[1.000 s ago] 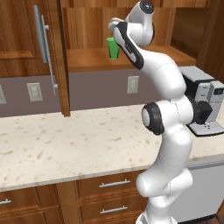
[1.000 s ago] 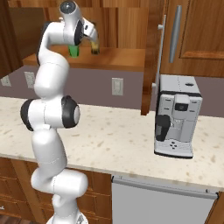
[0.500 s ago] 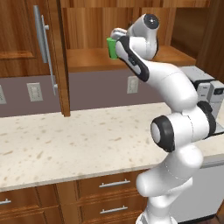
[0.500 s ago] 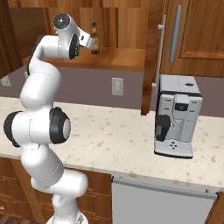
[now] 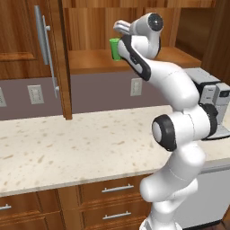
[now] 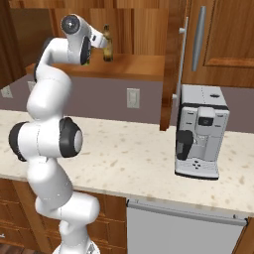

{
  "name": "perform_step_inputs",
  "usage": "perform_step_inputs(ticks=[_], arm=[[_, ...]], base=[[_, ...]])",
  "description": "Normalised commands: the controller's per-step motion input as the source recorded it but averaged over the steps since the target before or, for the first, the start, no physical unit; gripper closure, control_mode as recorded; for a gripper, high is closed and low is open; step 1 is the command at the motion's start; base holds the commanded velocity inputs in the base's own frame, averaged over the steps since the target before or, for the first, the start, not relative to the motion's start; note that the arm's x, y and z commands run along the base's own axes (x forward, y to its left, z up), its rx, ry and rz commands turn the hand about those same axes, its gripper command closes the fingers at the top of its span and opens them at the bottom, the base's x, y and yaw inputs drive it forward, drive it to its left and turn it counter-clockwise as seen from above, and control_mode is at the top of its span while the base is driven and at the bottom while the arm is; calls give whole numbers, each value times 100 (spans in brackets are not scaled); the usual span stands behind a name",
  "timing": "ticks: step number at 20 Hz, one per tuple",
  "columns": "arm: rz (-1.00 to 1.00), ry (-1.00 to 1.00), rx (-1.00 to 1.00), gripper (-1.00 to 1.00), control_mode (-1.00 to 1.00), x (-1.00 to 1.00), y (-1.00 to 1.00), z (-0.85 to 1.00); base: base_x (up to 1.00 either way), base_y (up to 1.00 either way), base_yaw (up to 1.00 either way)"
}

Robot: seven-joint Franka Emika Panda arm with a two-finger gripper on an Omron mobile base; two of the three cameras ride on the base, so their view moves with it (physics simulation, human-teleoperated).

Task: Open the cabinet directly in front. Then move the beer and the cup to the dining counter with the candle on it.

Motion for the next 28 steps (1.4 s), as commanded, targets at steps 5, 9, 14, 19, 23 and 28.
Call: perform_step_inputs(ticks=[5,9,14,19,23,28], arm=[[0,-2,3,-100,-100,0,0,55],[0,0,0,-100,-100,-4,0,-6],[0,0,0,-100,-100,-22,0,-21],[0,6,-5,-100,-100,-11,0,-24],[0,11,-7,-100,-100,-9,0,-32],[0,1,-1,-100,-100,1,0,-1]], base=[[0,0,0],[0,0,0],[0,0,0],[0,0,0],[0,0,0],[0,0,0]])
